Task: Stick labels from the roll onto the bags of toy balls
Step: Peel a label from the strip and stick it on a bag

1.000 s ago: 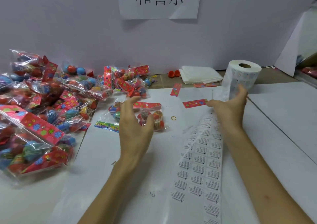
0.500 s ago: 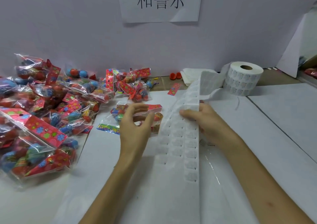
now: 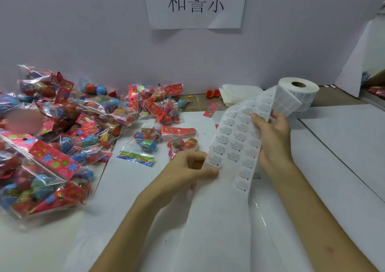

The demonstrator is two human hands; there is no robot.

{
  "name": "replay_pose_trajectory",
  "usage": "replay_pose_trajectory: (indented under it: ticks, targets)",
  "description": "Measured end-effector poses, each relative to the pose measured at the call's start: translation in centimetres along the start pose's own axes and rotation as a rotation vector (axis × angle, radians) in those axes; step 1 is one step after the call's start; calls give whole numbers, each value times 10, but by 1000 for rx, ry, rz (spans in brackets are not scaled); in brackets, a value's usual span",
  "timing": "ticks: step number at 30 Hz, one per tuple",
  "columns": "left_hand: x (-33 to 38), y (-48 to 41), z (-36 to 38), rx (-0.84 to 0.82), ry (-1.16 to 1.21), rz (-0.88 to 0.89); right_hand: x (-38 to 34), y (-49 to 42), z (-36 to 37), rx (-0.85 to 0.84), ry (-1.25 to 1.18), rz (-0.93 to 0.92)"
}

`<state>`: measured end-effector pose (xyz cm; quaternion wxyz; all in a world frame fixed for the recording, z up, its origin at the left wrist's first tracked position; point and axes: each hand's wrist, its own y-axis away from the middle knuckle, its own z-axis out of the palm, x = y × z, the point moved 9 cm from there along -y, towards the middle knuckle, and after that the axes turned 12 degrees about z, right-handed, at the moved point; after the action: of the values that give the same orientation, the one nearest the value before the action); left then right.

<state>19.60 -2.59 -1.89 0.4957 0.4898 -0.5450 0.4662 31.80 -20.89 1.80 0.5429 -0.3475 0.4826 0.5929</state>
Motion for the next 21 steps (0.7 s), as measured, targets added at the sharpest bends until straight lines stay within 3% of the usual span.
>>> replay_pose_trajectory:
  ticks: [2, 4, 6, 8, 11, 13, 21]
  targets:
    - [0, -1, -6, 75, -8, 17, -14, 7, -12, 158, 131, -167]
    - [2, -1, -13, 159, -40, 47, -42, 28, -9, 263, 375, -501]
    - [2, 0, -18, 232, -25, 65, -59, 50, 12, 174, 557, -788]
    - [4, 1, -20, 276, 0, 85, -56, 66, 41, -74, 646, -896]
    - [9, 2, -22, 316, 57, 138, -33, 82, 73, -392, 800, -892]
    - [13, 2, -24, 331, 85, 168, -15, 81, 81, -484, 905, -812]
    - [13, 1, -22, 304, 154, 201, -2, 68, 81, -500, 961, -681]
